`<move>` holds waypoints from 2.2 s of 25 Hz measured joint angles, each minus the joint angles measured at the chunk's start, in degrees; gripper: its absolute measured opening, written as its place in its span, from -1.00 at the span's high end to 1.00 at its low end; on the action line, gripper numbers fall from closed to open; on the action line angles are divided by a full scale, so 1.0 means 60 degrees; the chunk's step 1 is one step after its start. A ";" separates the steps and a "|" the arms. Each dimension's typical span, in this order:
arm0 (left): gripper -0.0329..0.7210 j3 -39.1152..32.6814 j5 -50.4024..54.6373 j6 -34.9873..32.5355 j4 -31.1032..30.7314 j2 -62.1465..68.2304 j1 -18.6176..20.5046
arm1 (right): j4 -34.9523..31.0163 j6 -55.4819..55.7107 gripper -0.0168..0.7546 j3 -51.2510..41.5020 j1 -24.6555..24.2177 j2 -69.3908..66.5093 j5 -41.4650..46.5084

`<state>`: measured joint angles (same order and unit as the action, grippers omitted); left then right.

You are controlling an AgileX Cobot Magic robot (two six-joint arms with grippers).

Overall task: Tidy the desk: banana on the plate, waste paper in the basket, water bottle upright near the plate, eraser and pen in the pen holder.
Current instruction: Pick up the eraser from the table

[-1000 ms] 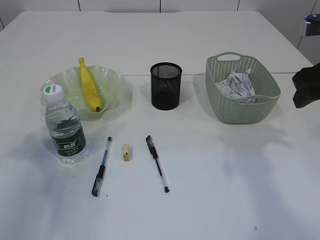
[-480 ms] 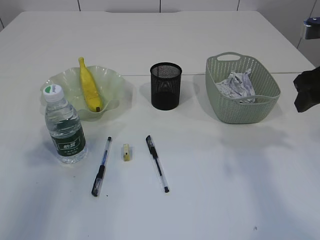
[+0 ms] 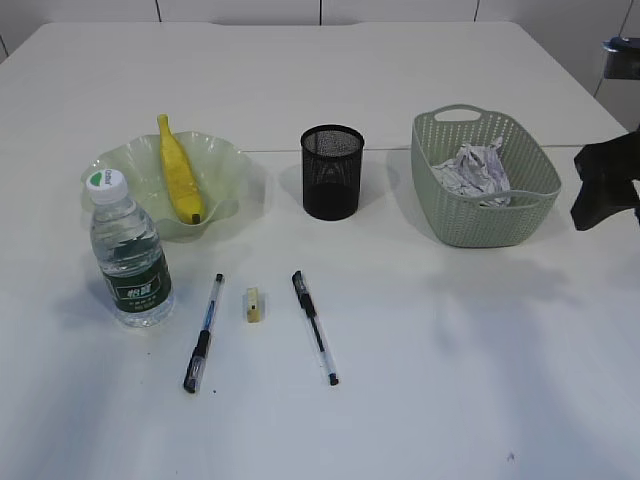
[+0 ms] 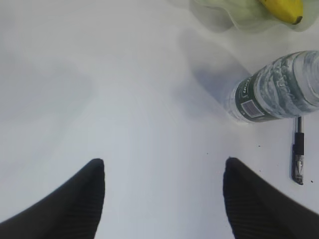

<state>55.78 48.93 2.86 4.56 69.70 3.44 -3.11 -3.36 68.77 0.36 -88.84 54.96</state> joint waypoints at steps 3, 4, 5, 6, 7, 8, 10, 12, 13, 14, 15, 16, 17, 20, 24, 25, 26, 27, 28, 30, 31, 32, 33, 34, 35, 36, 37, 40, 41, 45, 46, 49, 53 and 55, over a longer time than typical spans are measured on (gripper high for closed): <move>-0.46 0.0000 0.0000 0.0000 0.0000 0.0000 0.0000 | -0.0949 -0.0160 -0.38 0.0101 0.0000 0.0000 0.0356; -0.46 0.0000 0.0000 0.0000 0.0000 0.0000 0.0000 | -0.1121 -0.0200 -0.38 0.0188 0.0021 0.0000 0.0437; -0.46 0.0000 0.0000 0.0000 0.0000 0.0000 0.0000 | -0.1237 -0.0200 -0.38 0.0275 0.0098 0.0000 0.0503; -0.46 0.0000 -0.0019 0.0000 0.0000 0.0000 0.0000 | -0.1243 -0.0217 -0.38 0.0393 0.0198 0.0000 0.0527; -0.46 0.0000 -0.0038 0.0000 0.0000 0.0000 0.0000 | -0.1243 -0.0217 -0.38 0.0552 0.0371 0.0000 0.0527; -0.45 0.0000 -0.0056 0.0000 0.0000 0.0000 0.0000 | -0.1243 -0.0169 -0.38 0.0736 0.0562 0.0000 0.0534; -0.45 0.0000 -0.0121 0.0000 0.0000 0.0000 0.0000 | -0.1077 0.0123 -0.38 0.1132 0.1168 0.0000 0.0534; -0.45 0.0000 -0.0188 0.0000 0.0022 0.0000 0.0000 | -0.0590 0.0683 -0.38 0.1629 0.1819 -0.0108 0.0550; -0.45 0.0000 -0.0208 0.0000 0.0048 0.0000 0.0000 | -0.0273 0.1044 -0.38 0.1938 0.2172 -0.0244 0.0572; -0.45 0.0000 -0.0208 0.0000 0.0092 0.0000 0.0000 | -0.0021 0.1398 -0.38 0.2262 0.2497 -0.0432 0.0616; -0.45 0.0000 -0.0223 0.0000 0.0133 0.0000 0.0000 | 0.0216 0.1725 -0.38 0.2608 0.2745 -0.0675 0.0710; -0.45 0.0000 -0.0223 0.0000 0.0152 0.0000 0.0000 | 0.0382 0.1960 -0.37 0.2907 0.3021 -0.0905 0.0846; -0.45 0.0000 -0.0223 0.0000 0.0168 0.0000 0.0000 | 0.0519 0.2217 -0.34 0.3289 0.3275 -0.1207 0.0987; -0.45 0.0000 -0.0229 0.0000 0.0191 0.0000 0.0000 | 0.0635 0.2742 -0.27 0.4467 0.3920 -0.2160 0.1392; -0.45 0.0000 -0.0245 0.0000 0.0191 0.0000 0.0000 | 0.0659 0.3194 -0.25 0.6191 0.4519 -0.3513 0.2147; -0.45 0.0000 -0.0245 0.0000 0.0191 0.0000 0.0000 | 0.0659 0.3320 -0.25 0.6644 0.4621 -0.3859 0.2333; -0.45 0.0000 -0.0245 0.0000 0.0210 0.0000 0.0000 | 0.0666 0.3427 -0.25 0.7013 0.4693 -0.4138 0.2492; -0.45 0.0000 -0.0245 0.0000 0.0227 0.0000 0.0000 | 0.0666 0.3525 -0.25 0.7448 0.4772 -0.4460 0.2560; -0.45 0.0000 -0.0245 0.0000 0.0228 0.0000 0.0000 | 0.0681 0.3623 -0.25 0.7876 0.4844 -0.4769 0.2583; -0.45 0.0000 -0.0245 0.0000 0.0247 0.0000 0.0000 | 0.0681 0.3803 -0.25 0.8606 0.4969 -0.5285 0.2623; -0.45 0.0000 -0.0245 0.0000 0.0261 0.0000 0.0000 | 0.0681 0.3901 -0.25 0.8938 0.5063 -0.5520 0.2640; -0.45 0.0000 -0.0245 0.0000 0.0261 0.0000 0.0000 | 0.0661 0.4005 -0.25 0.9209 0.5144 -0.5719 0.2660; -0.45 0.0000 -0.0245 0.0000 0.0261 0.0000 0.0000 | 0.0639 0.4110 -0.25 0.9397 0.5260 -0.5866 0.2660; -0.45 0.0000 -0.0245 0.0000 0.0261 0.0000 0.0000 | 0.0594 0.4213 -0.25 0.9582 0.5369 -0.6019 0.2675; -0.45 0.0000 -0.0245 0.0000 0.0267 0.0000 0.0000 | 0.0519 0.4303 -0.25 0.9710 0.5482 -0.6158 0.2675; -0.45 0.0000 -0.0245 0.0000 0.0267 0.0000 0.0000 | 0.0519 0.4360 -0.25 0.9800 0.5575 -0.6288 0.2675; -0.45 0.0000 -0.0245 0.0000 0.0283 0.0000 0.0000 | 0.0519 0.4405 -0.25 0.9822 0.5688 -0.6388 0.2675; -0.45 0.0000 -0.0264 0.0000 0.0283 0.0000 0.0000 | 0.0519 0.4445 -0.25 0.9869 0.5956 -0.6736 0.2693; -0.45 0.0000 -0.0298 0.0000 0.0283 0.0000 0.0000 | 0.0467 0.4465 -0.25 0.9884 0.6052 -0.6859 0.2693; -0.45 0.0000 -0.0324 0.0000 0.0304 0.0000 0.0000 | 0.0407 0.4566 -0.25 0.9891 0.6379 -0.7327 0.2711; -0.45 0.0000 -0.0324 0.0000 0.0304 0.0000 0.0000 | 0.0386 0.4582 -0.25 0.9914 0.6435 -0.7441 0.2711; -0.45 0.0000 -0.0344 0.0000 0.0323 0.0000 0.0000 | 0.0322 0.4681 -0.25 1.0090 0.6579 -0.7792 0.2711; -0.45 0.0000 -0.0363 0.0000 0.0361 0.0000 0.0000 | 0.0307 0.4972 -0.25 1.0136 0.6594 -0.8137 0.2711; -0.45 0.0000 -0.0381 0.0000 0.0383 0.0000 0.0000 | 0.0307 0.5036 -0.25 1.0136 0.6594 -0.8222 0.2711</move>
<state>55.78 46.64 2.86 6.86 69.70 3.44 -1.27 26.85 129.58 39.92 -138.17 71.22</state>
